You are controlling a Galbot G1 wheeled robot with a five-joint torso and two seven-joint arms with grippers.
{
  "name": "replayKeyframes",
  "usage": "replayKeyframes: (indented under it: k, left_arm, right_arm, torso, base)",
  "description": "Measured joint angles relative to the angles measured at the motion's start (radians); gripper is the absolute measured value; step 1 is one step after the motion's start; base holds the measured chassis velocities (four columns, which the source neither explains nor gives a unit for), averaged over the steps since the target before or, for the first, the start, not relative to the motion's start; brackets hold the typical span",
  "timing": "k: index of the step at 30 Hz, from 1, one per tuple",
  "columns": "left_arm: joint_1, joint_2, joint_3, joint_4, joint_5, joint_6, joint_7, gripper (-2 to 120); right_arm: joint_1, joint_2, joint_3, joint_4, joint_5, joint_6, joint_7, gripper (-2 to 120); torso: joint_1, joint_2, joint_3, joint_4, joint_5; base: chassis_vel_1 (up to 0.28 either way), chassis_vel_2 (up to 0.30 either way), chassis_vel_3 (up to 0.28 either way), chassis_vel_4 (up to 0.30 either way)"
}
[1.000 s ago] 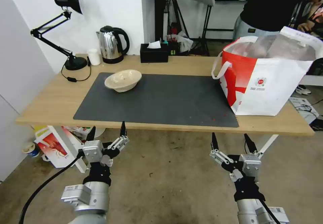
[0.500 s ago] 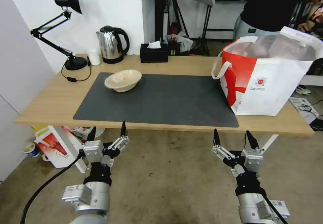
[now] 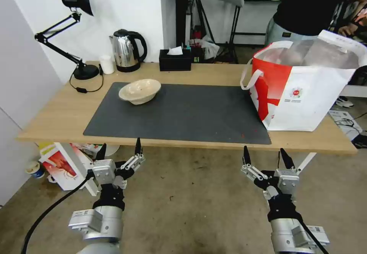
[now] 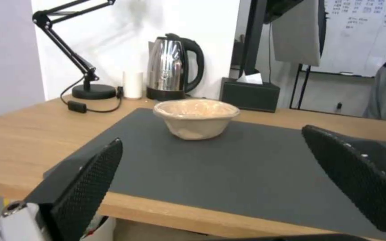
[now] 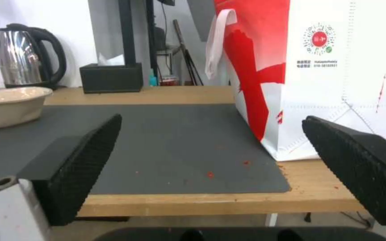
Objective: Pick up the trash from the table and place it into the takeout bag.
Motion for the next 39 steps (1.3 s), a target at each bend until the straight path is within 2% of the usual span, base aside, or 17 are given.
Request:
replayKeyframes:
  k: [11, 14, 15, 16, 17, 20, 21, 24, 25, 29, 30, 34, 35, 37, 39]
  left_arm:
    - [-0.001, 0.004, -0.002, -0.009, 0.000, 0.003, 0.001, 100]
    - [-0.005, 0.022, -0.019, -0.038, -0.035, 0.044, -0.003, 100]
    - [-0.011, 0.038, -0.043, -0.072, -0.118, 0.104, -0.019, 100]
    - [-0.021, 0.047, -0.060, -0.076, -0.170, 0.123, -0.031, 100]
    - [-0.021, 0.047, -0.060, -0.076, -0.170, 0.123, -0.031, 100]
    - [-0.073, 0.131, -0.136, -0.081, -0.354, 0.160, -0.087, 100]
    - [-0.073, 0.131, -0.136, -0.081, -0.354, 0.160, -0.087, 100]
    - [-0.139, 0.234, -0.208, -0.081, -0.525, 0.175, -0.118, 100]
    - [-0.139, 0.234, -0.208, -0.081, -0.525, 0.175, -0.118, 100]
    - [-0.231, 0.323, -0.227, -0.047, -0.627, 0.178, -0.153, 100]
    - [-0.231, 0.323, -0.227, -0.047, -0.627, 0.178, -0.153, 100]
    - [-0.318, 0.414, -0.219, 0.027, -0.701, 0.157, -0.181, 100]
    - [-0.318, 0.414, -0.219, 0.027, -0.701, 0.157, -0.181, 100]
    - [-0.370, 0.460, -0.216, 0.052, -0.767, 0.154, -0.201, 100]
    - [-0.434, 0.500, -0.214, 0.071, -0.889, 0.173, -0.234, 100]
  right_arm:
    - [0.000, 0.000, 0.000, 0.000, 0.000, 0.000, 0.000, 100]
    - [0.000, 0.000, 0.000, 0.000, 0.000, 0.000, 0.000, 100]
    - [0.000, 0.000, 0.000, 0.000, 0.000, 0.000, 0.000, 100]
    - [0.000, 0.000, 0.000, 0.000, 0.000, 0.000, 0.000, 100]
    - [0.000, 0.000, 0.000, 0.000, 0.000, 0.000, 0.000, 100]
    - [0.000, 0.000, 0.000, 0.000, 0.000, 0.000, 0.000, 100]
    - [0.000, 0.000, 0.000, 0.000, 0.000, 0.000, 0.000, 100]
    - [0.000, 0.000, 0.000, 0.000, 0.000, 0.000, 0.000, 100]
    - [0.000, 0.000, 0.000, 0.000, 0.000, 0.000, 0.000, 100]
    - [0.000, 0.000, 0.000, 0.000, -0.001, 0.000, 0.000, 100]
    - [0.000, 0.000, 0.000, 0.000, -0.001, 0.000, 0.000, 100]
    - [0.000, 0.000, 0.000, 0.000, -0.001, 0.001, 0.000, 100]
    - [0.000, 0.000, 0.000, 0.000, -0.001, 0.001, 0.000, 100]
    - [0.000, 0.000, 0.000, 0.000, -0.001, 0.001, 0.000, 100]
    - [0.000, 0.000, 0.000, 0.000, -0.001, 0.001, 0.000, 100]
  torso:
    - [0.000, 0.000, 0.000, 0.0000, 0.0000]
    - [0.000, 0.000, 0.000, 0.0000, -0.0002]
    - [0.000, 0.000, 0.000, 0.0000, 0.0003]
    - [0.000, 0.000, 0.000, 0.0002, -0.0002]
    - [0.000, 0.000, 0.000, 0.0002, -0.0002]
    - [0.000, 0.000, 0.000, -0.0001, -0.0003]
    - [0.000, 0.000, 0.000, -0.0001, -0.0003]
    - [0.000, 0.000, 0.000, -0.0001, -0.0003]
    - [0.000, 0.000, 0.000, -0.0001, -0.0003]
    - [0.000, 0.000, 0.000, -0.0001, -0.0004]
    - [0.000, 0.000, 0.000, -0.0001, -0.0004]
    - [0.000, 0.000, 0.000, 0.0000, -0.0003]
    - [0.000, 0.000, 0.000, 0.0000, -0.0003]
    - [0.000, 0.000, 0.000, 0.0000, -0.0002]
    - [0.000, 0.000, 0.000, -0.0001, 0.0000]
  base:
    - [0.000, 0.000, 0.000, 0.000]
    - [0.000, 0.000, 0.000, 0.000]
    - [0.000, 0.000, 0.000, 0.000]
    - [0.000, 0.000, 0.000, 0.000]
    - [0.000, 0.000, 0.000, 0.000]
    - [0.000, 0.000, 0.000, 0.000]
    - [0.000, 0.000, 0.000, 0.000]
    - [0.000, 0.000, 0.000, 0.000]
    - [0.000, 0.000, 0.000, 0.000]
    - [0.000, 0.000, 0.000, 0.000]
    - [0.000, 0.000, 0.000, 0.000]
    - [0.000, 0.000, 0.000, 0.000]
    - [0.000, 0.000, 0.000, 0.000]
    - [0.000, 0.000, 0.000, 0.000]
    - [0.000, 0.000, 0.000, 0.000]
